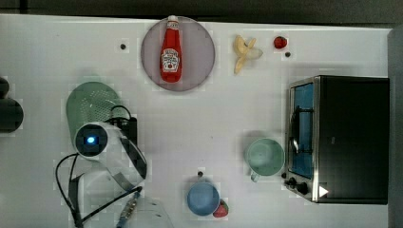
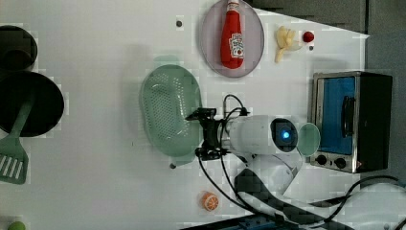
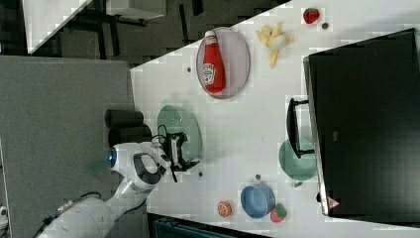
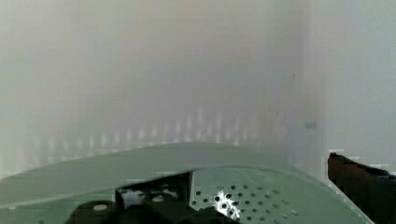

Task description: Drag strainer left to right.

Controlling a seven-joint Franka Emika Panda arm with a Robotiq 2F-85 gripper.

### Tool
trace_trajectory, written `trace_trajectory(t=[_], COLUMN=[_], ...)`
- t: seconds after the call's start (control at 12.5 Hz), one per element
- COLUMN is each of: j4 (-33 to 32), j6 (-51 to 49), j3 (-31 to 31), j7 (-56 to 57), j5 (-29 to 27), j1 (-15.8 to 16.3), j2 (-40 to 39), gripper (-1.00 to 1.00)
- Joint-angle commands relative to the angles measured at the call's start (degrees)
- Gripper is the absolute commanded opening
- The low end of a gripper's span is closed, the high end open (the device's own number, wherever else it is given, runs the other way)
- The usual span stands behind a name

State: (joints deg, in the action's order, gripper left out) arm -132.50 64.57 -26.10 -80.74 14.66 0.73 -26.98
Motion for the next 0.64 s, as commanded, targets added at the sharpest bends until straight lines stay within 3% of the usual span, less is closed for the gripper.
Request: trace_trajectory(t=[0.08,0.64], j4=[-3.51,-6.93], j6=[0.99,0.81], j3=[2.60,5.17], j7=[3.27,12.52], j5=[-0.26,-0.26], j1=[-3.43,-10.26], j2=[3.01,5.60], gripper=[1.00,1.00])
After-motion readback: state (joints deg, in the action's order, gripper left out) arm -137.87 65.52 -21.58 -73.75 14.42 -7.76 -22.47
